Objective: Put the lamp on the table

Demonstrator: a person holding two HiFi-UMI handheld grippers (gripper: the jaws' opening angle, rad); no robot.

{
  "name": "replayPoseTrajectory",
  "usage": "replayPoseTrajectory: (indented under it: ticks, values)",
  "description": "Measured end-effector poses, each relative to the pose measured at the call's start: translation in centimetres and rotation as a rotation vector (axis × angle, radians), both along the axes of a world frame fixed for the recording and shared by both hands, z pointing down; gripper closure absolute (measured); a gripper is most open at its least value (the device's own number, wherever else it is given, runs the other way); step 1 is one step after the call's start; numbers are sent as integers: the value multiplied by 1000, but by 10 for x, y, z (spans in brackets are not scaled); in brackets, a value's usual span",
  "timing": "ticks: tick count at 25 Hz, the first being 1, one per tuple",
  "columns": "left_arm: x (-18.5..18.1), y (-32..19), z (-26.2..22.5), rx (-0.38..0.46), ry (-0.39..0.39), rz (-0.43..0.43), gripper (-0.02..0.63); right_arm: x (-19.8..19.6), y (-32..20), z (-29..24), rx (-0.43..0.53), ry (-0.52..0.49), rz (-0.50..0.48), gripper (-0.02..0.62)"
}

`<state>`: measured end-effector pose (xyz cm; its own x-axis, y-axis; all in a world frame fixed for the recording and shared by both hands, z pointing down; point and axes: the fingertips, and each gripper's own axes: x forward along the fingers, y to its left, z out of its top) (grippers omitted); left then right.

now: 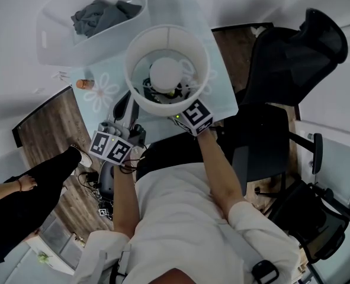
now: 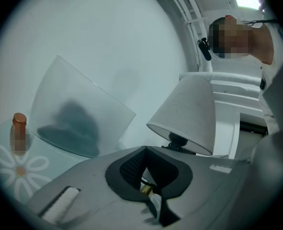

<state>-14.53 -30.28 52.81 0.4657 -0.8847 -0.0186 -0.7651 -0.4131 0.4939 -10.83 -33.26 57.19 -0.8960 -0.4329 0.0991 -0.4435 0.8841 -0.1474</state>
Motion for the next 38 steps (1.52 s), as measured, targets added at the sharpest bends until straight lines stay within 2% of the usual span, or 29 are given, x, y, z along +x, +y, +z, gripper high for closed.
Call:
replayPoseTrajectory:
  ticks: [9,19,23,25,28,30,35,38]
  values:
    - [-3,5,3,-12,-4,-5,606,-10,17,15,17,65,-42,512]
    - [-5,6,10,-31,-17,-9,606,-12,17,13,25,40,-33,508]
    - [-5,8,13,-40,-21,-12,604,-6,22,22,34,159,-84,502]
    - [-5,8,14,-41,-24,-10,606,-8,20,18,31,101,-59,497]
    - [-4,9,15,-42,-30,-5,605,-10,17,10,19,16,-19,444]
    - [-3,9,17,-45,-33,-1,606,-7,16,8,18,17,-14,431]
    - [1,12,21,-58,-46,8,606,2,23,19,-7,47,-21,347]
    - [1,14,23,-65,-47,6,604,10,27,23,-16,57,-13,347]
